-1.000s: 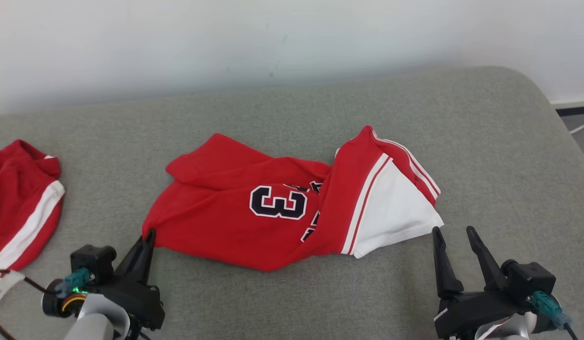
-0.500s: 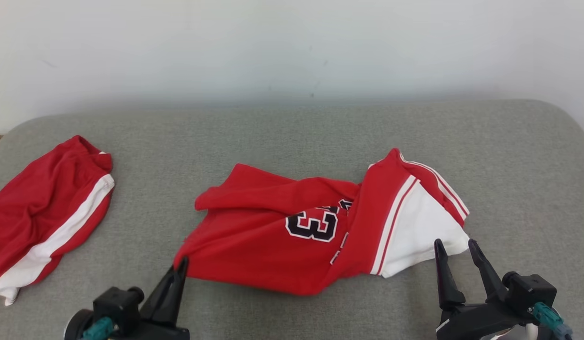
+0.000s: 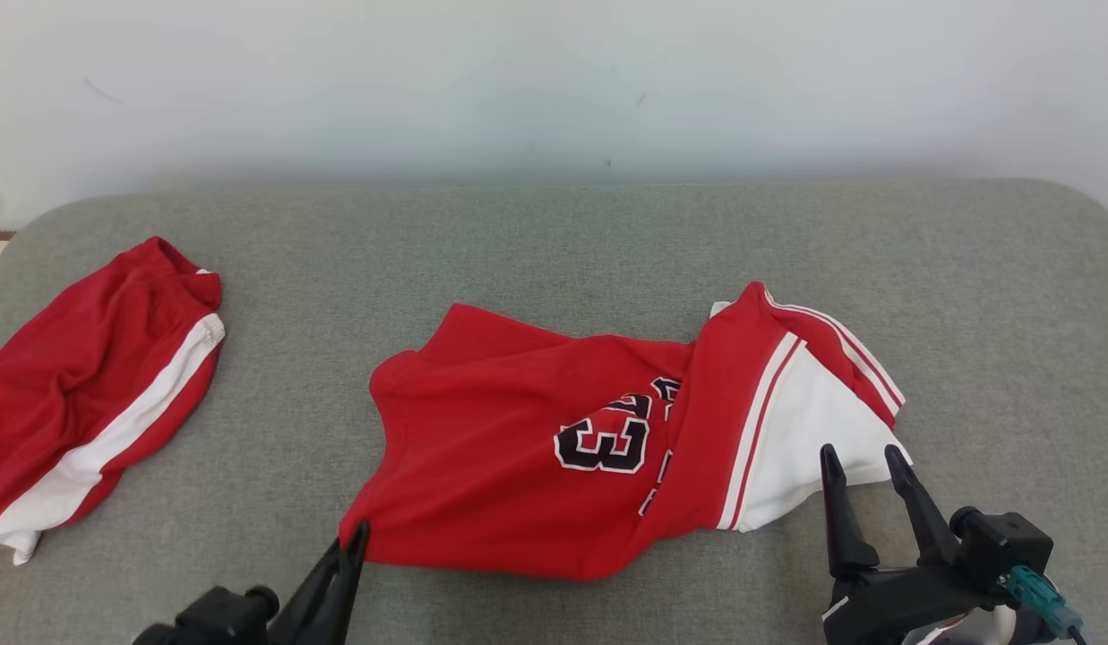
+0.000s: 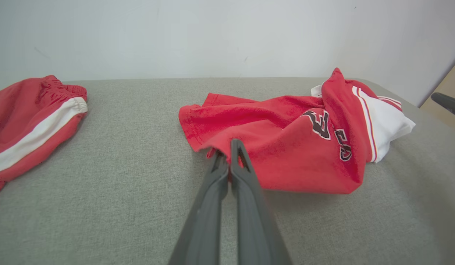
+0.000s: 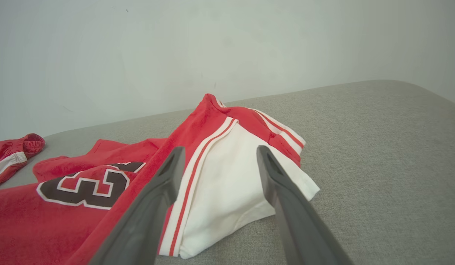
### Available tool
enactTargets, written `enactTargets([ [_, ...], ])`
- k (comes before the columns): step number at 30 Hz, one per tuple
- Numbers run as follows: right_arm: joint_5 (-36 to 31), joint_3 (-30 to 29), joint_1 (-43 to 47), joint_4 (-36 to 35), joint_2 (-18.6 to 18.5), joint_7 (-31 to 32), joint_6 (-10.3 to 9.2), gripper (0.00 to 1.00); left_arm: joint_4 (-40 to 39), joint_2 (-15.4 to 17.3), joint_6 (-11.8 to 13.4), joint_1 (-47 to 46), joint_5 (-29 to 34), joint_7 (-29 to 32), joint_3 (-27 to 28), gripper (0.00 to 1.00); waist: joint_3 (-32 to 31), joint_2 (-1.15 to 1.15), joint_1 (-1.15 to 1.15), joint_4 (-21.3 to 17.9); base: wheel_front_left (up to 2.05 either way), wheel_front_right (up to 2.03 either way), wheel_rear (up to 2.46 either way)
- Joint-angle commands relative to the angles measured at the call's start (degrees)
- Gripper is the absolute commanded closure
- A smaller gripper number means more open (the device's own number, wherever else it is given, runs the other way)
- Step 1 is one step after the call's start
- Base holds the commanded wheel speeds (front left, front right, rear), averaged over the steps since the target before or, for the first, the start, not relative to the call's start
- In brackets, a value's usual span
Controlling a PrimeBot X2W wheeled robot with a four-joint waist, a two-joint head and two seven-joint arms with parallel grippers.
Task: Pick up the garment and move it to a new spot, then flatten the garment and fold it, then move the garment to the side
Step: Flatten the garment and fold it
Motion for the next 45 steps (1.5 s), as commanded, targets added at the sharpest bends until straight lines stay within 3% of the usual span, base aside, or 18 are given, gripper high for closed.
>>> enactTargets([
  [1,0.22,0.23,-0.41,0.19,-0.03,-0.3,0.0,0.0,0.13,0.49,-0.35,-1.59,0.23,-0.43,0.32,1.0,0.17,0.0,0.0,-0.57,0.0,0.0,0.0],
  [14,0.48,0.73,-2.57,1.04,-0.11,-1.09,0.0,0.0,8.4,1.15,-3.53,-16.43,-0.13,-0.44,0.82,1.0,2.56,0.0,0.0,-6.09,0.0,0.0,0.0],
  [24,0.33,0.83,-4.71,2.38,0.36,-1.8,0.0,0.0,24.75,1.13,-5.94,-26.2,-1.6,-2.74,1.71,1.0,5.59,0.0,0.0,-11.19,0.0,0.0,0.0],
  [32,0.31,1.03,-5.58,3.68,0.45,-2.23,0.0,0.0,37.91,0.15,-6.89,-31.01,-2.13,-7.4,1.67,1.0,6.28,0.0,0.0,-12.86,0.0,0.0,0.0],
  [33,0.31,1.05,-5.57,3.79,0.45,-2.26,0.0,0.0,39.52,0.08,-6.74,-31.39,-2.14,-7.92,1.64,0.78,6.24,0.0,0.0,-12.9,0.0,0.0,0.0],
  [34,0.31,1.05,-5.55,3.91,0.42,-2.28,0.0,0.0,40.78,0.11,-6.77,-31.75,-1.74,-8.66,1.4,0.28,6.15,0.0,0.0,-12.9,0.0,0.0,0.0],
  [35,0.29,1.05,-5.52,3.99,0.41,-2.28,0.0,0.0,42.01,-0.03,-6.88,-32.09,-1.63,-9.32,1.27,0.0,6.05,0.0,0.0,-12.87,0.0,0.0,0.0],
  [39,-0.02,0.79,-4.79,4.25,0.27,-2.07,0.0,0.0,44.8,-1.26,-7.32,-32.35,-1.68,-12.34,0.56,0.0,4.78,0.0,0.0,-11.69,0.0,0.0,0.0],
  [45,0.23,0.74,-3.87,4.03,-0.12,-1.7,0.0,0.0,41.19,-3.18,-6.68,-28.78,-1.59,-14.28,0.02,0.0,3.15,0.0,0.0,-9.52,0.0,0.0,0.0],
])
